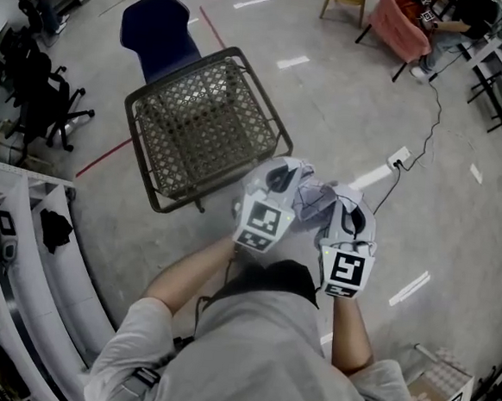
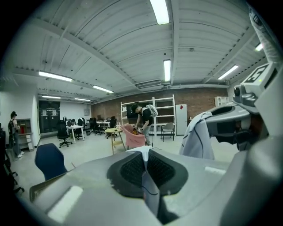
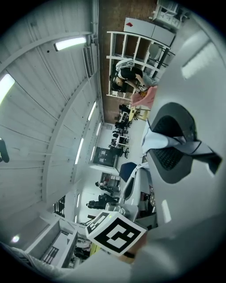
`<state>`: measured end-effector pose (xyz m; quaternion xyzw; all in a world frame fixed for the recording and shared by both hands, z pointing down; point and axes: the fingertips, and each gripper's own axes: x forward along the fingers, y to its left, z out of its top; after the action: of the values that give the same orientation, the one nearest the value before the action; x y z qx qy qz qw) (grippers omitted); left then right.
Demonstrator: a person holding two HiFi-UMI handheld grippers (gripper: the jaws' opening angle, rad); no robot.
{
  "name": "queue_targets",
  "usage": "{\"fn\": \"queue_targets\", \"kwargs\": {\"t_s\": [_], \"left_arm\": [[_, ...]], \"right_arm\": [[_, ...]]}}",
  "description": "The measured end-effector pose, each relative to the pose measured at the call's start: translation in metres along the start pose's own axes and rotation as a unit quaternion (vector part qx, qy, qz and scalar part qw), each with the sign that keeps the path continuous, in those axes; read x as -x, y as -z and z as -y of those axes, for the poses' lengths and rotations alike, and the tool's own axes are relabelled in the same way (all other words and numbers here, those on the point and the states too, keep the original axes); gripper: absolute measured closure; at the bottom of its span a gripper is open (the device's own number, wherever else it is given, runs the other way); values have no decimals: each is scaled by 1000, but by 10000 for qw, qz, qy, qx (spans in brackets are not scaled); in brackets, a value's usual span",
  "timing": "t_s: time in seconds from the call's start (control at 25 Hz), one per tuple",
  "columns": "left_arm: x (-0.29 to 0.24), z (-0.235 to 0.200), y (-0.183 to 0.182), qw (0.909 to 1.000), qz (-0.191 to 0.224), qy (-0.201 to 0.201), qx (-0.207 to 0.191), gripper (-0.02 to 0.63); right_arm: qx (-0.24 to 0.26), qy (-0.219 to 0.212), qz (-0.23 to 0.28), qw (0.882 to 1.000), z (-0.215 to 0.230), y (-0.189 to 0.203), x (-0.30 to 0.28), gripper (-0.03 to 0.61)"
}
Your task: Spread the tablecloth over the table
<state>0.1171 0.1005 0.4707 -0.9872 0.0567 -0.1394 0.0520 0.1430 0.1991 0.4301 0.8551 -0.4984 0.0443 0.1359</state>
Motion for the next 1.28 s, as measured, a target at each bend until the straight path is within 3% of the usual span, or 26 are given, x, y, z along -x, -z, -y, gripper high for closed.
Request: {"fn": "queue_targets", "kwargs": {"t_s": [0.32, 0.8, 1.28], "left_arm": [[-59, -22, -4, 9998, -132, 156, -52, 591], [-216, -85, -28, 9990, -427, -35, -101, 591], [-339, -177, -70, 9963, -599, -548, -277, 591]], "right_arm": [[-206, 111, -248, 9994, 28, 8, -55, 571], [-623, 262, -140, 9976, 136, 12, -207, 571], [-755, 34, 30, 9971, 206, -1, -325, 571]]}}
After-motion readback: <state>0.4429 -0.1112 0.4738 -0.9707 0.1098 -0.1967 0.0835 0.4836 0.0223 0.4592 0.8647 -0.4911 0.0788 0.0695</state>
